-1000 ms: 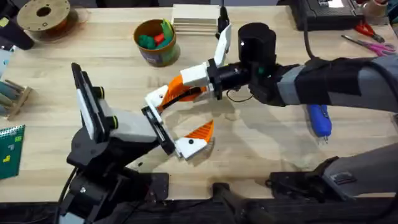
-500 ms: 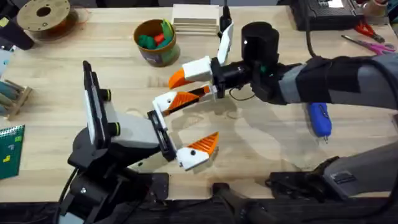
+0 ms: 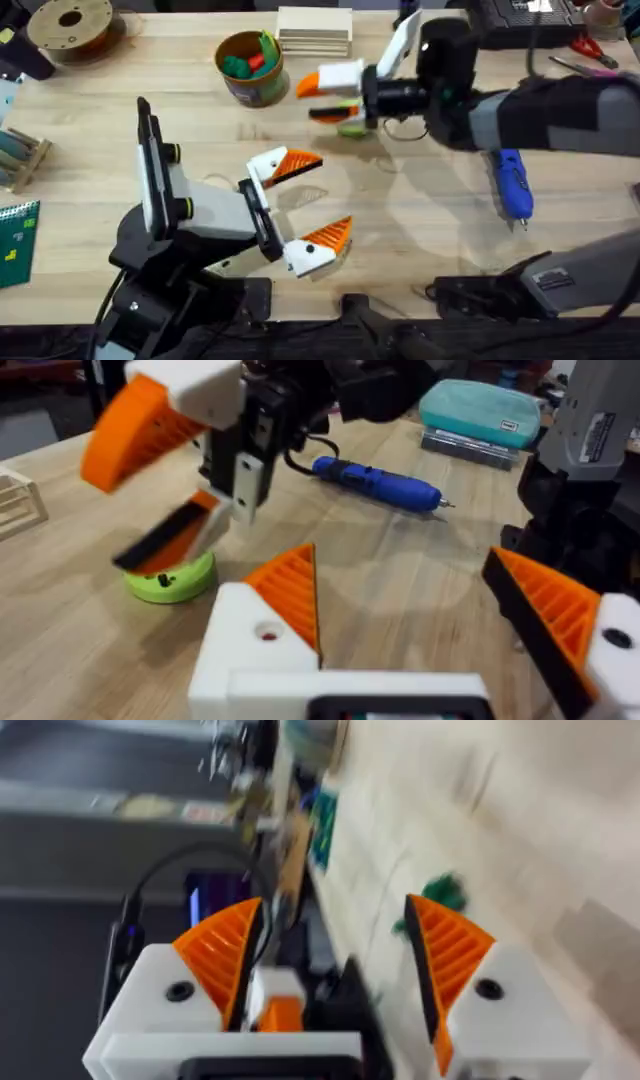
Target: Pick up the gripper from the table and insert it into the empty holder that is missing its gripper. Then pick up a screw, insert it into the mounting hole, and use the screwdriver to tighten it. Finally, clean up the table by picking up the vegetable and placing it into the bucket.
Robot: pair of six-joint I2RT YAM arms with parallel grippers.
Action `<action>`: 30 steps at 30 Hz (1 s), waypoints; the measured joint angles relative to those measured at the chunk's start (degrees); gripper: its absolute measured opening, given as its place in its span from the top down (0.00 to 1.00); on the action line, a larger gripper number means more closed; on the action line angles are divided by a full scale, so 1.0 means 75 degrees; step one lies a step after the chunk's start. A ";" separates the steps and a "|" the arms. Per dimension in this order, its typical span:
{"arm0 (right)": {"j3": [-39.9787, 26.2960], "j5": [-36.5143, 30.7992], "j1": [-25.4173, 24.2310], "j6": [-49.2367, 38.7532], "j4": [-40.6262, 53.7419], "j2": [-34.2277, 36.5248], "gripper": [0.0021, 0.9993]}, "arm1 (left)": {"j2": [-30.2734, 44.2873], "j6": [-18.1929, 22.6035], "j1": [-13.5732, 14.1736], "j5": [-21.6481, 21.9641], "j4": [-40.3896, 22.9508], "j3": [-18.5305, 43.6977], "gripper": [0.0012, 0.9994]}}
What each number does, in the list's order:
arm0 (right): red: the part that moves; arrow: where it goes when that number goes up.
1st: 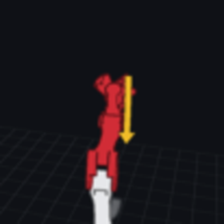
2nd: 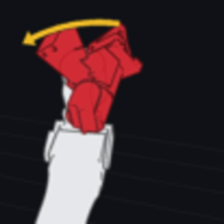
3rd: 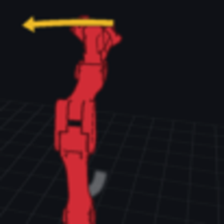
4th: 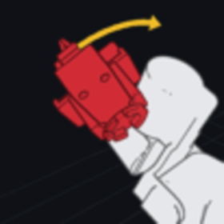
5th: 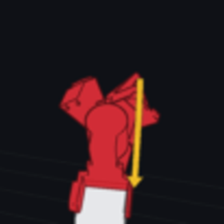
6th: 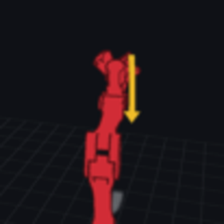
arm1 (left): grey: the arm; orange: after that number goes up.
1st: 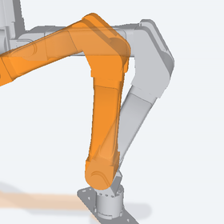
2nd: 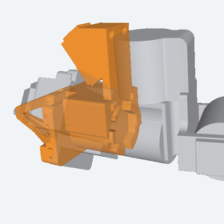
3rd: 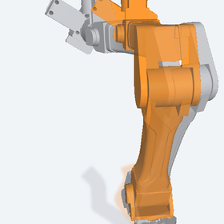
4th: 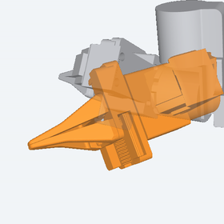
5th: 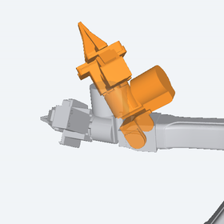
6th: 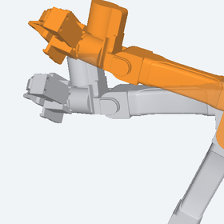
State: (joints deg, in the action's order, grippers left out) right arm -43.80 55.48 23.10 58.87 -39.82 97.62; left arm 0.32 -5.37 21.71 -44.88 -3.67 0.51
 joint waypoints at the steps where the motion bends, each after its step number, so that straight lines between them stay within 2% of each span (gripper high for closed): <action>1: -0.0084 -0.0115 -0.0122 -0.0122 0.0152 -0.0025 0.18 | 0.0000 0.0000 0.0000 -0.0003 0.0001 0.0000 0.01; 4: -0.0552 -0.0463 -0.0540 -0.0741 0.1298 -0.0224 0.18 | 0.0000 0.0000 0.0000 -0.0023 -0.0002 0.0000 0.01; 8: -0.1355 -0.1063 -0.0893 -0.2067 0.3734 -0.0646 0.18 | 0.0000 0.0000 0.0000 -0.0023 -0.0002 0.0000 0.01; 13: -0.2449 -0.2409 -0.0734 -0.4589 0.7089 -0.1125 0.18 | 0.0000 0.0000 0.0000 -0.0028 -0.0002 0.0000 0.01; 15: -0.2724 -0.3106 -0.0516 -0.5569 0.7948 -0.1192 0.18 | 0.0000 0.0000 0.0000 -0.0032 -0.0002 0.0000 0.01; 17: -0.2834 -0.3791 -0.0234 -0.6482 0.8469 -0.1206 0.18 | 0.0000 0.0000 0.0000 -0.0042 -0.0002 0.0000 0.01; 21: -0.2840 -0.4939 0.0339 -0.7864 0.8996 -0.1148 0.26 | 0.0000 0.0000 0.0000 -0.0047 -0.0002 0.0000 0.01; 25: -0.2840 -0.5858 0.0831 -0.8657 0.8965 -0.0954 0.37 | 0.0000 0.0000 0.0000 -0.0047 -0.0002 0.0000 0.01; 27: -0.2840 -0.6151 0.0982 -0.8869 0.8944 -0.0791 0.39 | 0.0000 0.0000 0.0000 -0.0047 -0.0002 -0.0002 0.01; 30: -0.2840 -0.6433 0.1133 -0.9146 0.8904 -0.0450 0.49 | 0.0000 0.0000 0.0000 -0.0047 -0.0002 0.0000 0.01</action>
State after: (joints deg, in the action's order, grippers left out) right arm -65.10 7.24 31.60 -9.73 26.97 94.25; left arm 0.32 -5.37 21.71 -45.23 -3.68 0.51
